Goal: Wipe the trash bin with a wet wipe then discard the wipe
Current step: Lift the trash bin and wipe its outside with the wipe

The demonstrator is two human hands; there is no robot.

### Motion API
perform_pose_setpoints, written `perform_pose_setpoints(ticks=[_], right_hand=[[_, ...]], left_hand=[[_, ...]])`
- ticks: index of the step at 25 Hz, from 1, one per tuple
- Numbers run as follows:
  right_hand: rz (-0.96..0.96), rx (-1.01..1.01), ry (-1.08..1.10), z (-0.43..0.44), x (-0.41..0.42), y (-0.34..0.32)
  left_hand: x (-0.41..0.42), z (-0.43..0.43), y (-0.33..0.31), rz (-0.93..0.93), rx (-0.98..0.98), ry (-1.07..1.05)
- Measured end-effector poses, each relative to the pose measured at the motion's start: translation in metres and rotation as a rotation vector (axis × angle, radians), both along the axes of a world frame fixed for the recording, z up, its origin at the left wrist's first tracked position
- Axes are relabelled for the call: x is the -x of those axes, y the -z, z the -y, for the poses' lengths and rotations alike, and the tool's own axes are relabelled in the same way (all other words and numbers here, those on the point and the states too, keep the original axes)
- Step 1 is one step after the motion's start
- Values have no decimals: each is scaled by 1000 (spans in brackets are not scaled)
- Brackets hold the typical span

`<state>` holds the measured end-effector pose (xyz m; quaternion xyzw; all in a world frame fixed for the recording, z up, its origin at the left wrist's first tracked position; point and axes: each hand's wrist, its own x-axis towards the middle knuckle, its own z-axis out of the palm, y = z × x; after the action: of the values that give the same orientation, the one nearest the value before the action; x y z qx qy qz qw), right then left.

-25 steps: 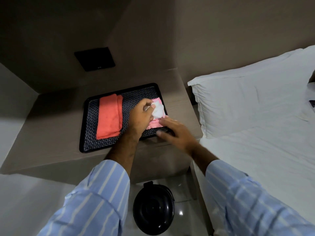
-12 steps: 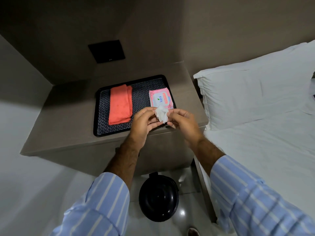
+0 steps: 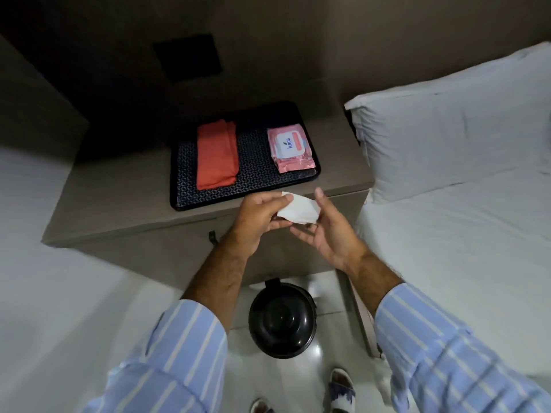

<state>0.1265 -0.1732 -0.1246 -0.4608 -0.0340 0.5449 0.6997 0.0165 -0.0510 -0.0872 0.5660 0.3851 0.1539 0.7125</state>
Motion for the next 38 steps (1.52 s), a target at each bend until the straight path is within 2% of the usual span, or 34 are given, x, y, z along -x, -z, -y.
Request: perform_pose_setpoints(ticks=[3, 8, 10, 14, 17, 21, 23, 27, 31, 35, 38], right_hand=[[79, 72, -11, 15, 12, 44], [-68, 160, 157, 46, 27, 148], [-99, 230, 225, 56, 34, 199], [46, 527, 314, 89, 45, 336], [101, 722, 323, 117, 66, 448], [206, 858, 298, 142, 81, 544], [217, 891, 324, 150, 84, 577], [322, 945, 285, 154, 85, 611], [410, 1008, 261, 159, 88, 625], [508, 1004, 188, 157, 90, 633], [666, 976, 104, 147, 93, 631]], left_hand=[[8, 12, 41, -60, 11, -14], [24, 42, 157, -243, 42, 67], [31, 47, 218, -323, -3, 135], [46, 47, 354, -548, -254, 298], [44, 47, 450, -612, -433, 417], [26, 40, 542, -652, -819, 665], [20, 34, 578, -680, -918, 779], [3, 29, 618, -732, -1120, 816], [4, 27, 621, -676, -944, 704], [52, 15, 601, -662, -902, 461], [95, 15, 590, -578, -852, 317]])
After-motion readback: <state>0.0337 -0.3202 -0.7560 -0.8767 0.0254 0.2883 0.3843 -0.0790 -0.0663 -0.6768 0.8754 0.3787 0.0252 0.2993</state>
